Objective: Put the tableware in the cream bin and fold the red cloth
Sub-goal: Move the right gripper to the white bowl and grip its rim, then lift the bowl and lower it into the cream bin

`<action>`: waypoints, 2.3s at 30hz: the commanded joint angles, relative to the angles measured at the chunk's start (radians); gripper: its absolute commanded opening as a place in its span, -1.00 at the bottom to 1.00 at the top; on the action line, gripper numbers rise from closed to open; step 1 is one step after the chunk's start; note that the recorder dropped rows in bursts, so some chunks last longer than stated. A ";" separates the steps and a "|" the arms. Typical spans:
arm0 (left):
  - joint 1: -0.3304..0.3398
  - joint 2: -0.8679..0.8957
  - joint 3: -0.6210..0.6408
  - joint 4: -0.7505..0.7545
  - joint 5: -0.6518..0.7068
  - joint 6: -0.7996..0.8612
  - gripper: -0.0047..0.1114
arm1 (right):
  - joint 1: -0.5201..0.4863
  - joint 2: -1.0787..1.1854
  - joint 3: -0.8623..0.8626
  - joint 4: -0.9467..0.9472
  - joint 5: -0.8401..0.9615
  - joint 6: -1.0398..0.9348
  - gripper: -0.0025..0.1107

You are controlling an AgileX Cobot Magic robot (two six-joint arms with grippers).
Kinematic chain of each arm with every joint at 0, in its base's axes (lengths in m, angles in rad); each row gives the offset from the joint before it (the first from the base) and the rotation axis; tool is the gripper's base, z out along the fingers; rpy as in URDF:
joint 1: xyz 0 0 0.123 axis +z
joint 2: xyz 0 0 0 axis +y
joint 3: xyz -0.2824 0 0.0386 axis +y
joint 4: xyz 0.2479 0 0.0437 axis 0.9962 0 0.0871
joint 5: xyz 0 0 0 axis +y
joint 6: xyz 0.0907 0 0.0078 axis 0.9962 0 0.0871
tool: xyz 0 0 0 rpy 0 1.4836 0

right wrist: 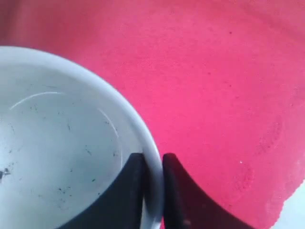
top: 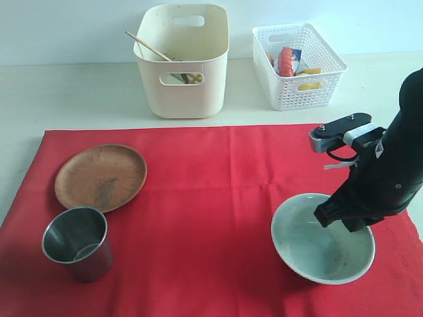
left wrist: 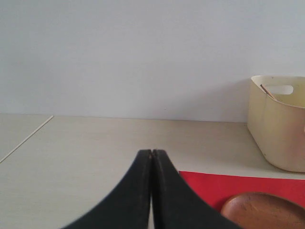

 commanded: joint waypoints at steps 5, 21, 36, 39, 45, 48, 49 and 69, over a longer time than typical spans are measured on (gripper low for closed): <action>-0.008 -0.006 0.000 0.001 -0.002 0.003 -0.87 | -0.002 -0.041 -0.104 0.309 0.002 -0.197 -0.96; -0.008 -0.006 0.000 0.001 -0.002 0.003 -0.87 | -0.002 -0.020 -0.441 0.494 -0.333 -0.236 -0.96; -0.008 -0.006 0.000 0.001 -0.002 0.003 -0.87 | -0.002 0.252 -0.695 0.579 -0.413 -0.229 -0.96; -0.008 -0.006 0.000 0.001 -0.002 0.003 -0.87 | -0.002 0.306 -0.763 0.621 -0.415 -0.229 -0.96; -0.008 -0.006 0.000 0.001 -0.002 0.003 -0.87 | -0.002 0.401 -0.898 0.641 -0.415 -0.229 -0.96; -0.008 -0.006 0.000 0.001 -0.002 0.003 -0.87 | -0.002 0.438 -0.943 0.641 -0.402 -0.227 -0.96; -0.008 -0.006 0.000 0.001 -0.002 0.003 -0.87 | -0.002 0.446 -0.953 0.642 -0.400 -0.223 -0.96; -0.008 -0.006 0.000 0.001 -0.002 0.003 -0.87 | -0.002 0.512 -0.995 0.674 -0.370 -0.223 -0.96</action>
